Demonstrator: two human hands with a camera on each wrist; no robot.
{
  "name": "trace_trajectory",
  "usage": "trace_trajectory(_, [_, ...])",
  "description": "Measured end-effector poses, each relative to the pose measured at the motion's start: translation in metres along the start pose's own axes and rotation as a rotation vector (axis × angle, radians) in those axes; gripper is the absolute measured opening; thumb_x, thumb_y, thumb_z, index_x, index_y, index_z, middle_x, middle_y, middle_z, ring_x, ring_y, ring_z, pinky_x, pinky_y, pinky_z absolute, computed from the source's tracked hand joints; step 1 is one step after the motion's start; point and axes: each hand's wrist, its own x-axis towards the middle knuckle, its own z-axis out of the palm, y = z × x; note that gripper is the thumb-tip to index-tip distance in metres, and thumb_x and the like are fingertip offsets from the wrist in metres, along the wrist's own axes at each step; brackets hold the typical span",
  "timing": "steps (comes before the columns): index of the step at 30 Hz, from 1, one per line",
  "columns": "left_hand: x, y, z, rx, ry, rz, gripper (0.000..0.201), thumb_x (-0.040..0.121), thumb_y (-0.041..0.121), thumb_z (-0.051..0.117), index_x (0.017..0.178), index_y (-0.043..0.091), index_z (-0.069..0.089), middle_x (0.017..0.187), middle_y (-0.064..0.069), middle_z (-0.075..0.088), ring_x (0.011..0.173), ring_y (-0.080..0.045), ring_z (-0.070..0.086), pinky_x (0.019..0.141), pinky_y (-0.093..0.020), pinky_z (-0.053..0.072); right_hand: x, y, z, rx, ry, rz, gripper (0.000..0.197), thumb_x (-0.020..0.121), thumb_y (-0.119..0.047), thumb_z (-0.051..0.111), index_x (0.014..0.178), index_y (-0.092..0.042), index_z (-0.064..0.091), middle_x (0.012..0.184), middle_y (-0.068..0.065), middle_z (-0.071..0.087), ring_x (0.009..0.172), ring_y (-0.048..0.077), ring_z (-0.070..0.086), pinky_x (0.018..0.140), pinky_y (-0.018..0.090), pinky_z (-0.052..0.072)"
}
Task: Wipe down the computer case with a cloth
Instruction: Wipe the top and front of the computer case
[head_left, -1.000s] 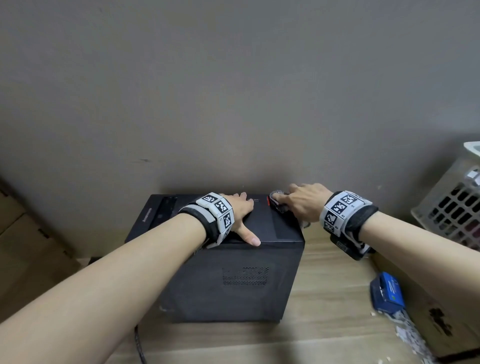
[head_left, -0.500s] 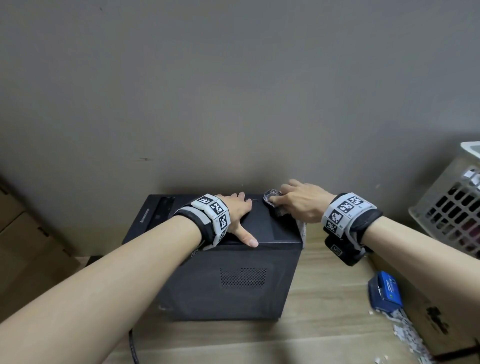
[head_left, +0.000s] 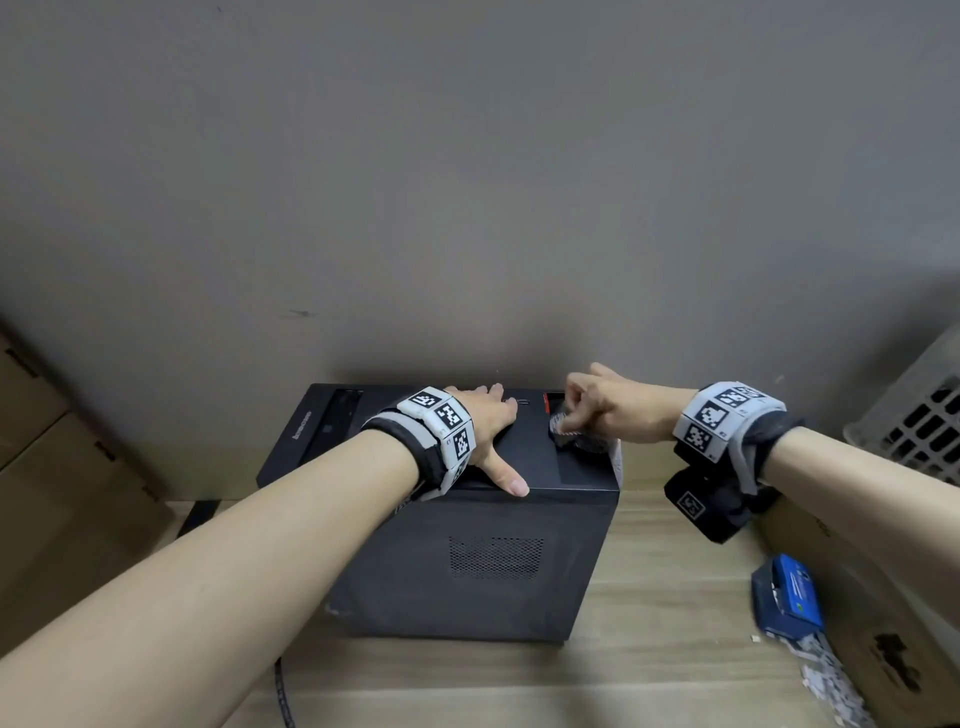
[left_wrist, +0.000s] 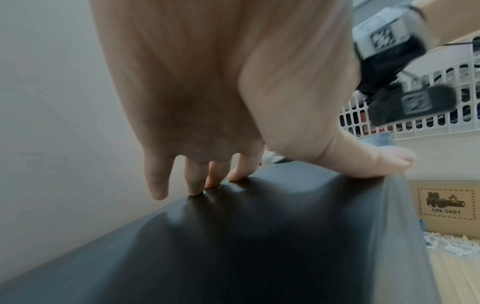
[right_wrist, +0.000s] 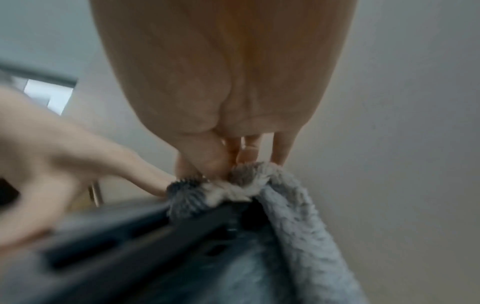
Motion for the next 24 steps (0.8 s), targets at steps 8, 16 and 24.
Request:
trace_trajectory(8, [0.002, -0.001, 0.0, 0.002, -0.01, 0.005, 0.12, 0.065, 0.082, 0.061, 0.149, 0.005, 0.022, 0.155, -0.015, 0.023, 0.142, -0.03, 0.028, 0.109, -0.052, 0.035, 0.001, -0.003, 0.004, -0.076, 0.04, 0.216, 0.015, 0.099, -0.021, 0.043, 0.093, -0.023, 0.057, 0.094, -0.003, 0.035, 0.094, 0.019, 0.026, 0.09, 0.037, 0.035])
trace_trajectory(16, [0.005, -0.003, 0.003, -0.013, 0.013, 0.01, 0.121, 0.064, 0.083, 0.06, 0.148, 0.005, 0.023, 0.154, -0.016, 0.024, 0.14, -0.031, 0.03, 0.108, -0.052, 0.036, -0.001, -0.022, 0.001, -0.054, 0.011, 0.163, 0.014, 0.089, -0.02, 0.052, 0.084, -0.011, 0.062, 0.093, -0.002, 0.04, 0.094, 0.018, 0.032, 0.089, 0.047, 0.042])
trace_trajectory(24, [0.001, -0.004, 0.004, -0.053, 0.034, -0.019, 0.122, 0.055, 0.089, 0.06, 0.142, 0.008, 0.033, 0.161, -0.016, 0.016, 0.141, -0.032, 0.034, 0.109, -0.045, 0.037, -0.049, -0.052, 0.021, 0.11, 0.107, 0.048, 0.015, 0.086, -0.013, 0.06, 0.083, -0.017, 0.075, 0.082, -0.006, 0.056, 0.079, 0.016, 0.056, 0.076, 0.034, 0.048])
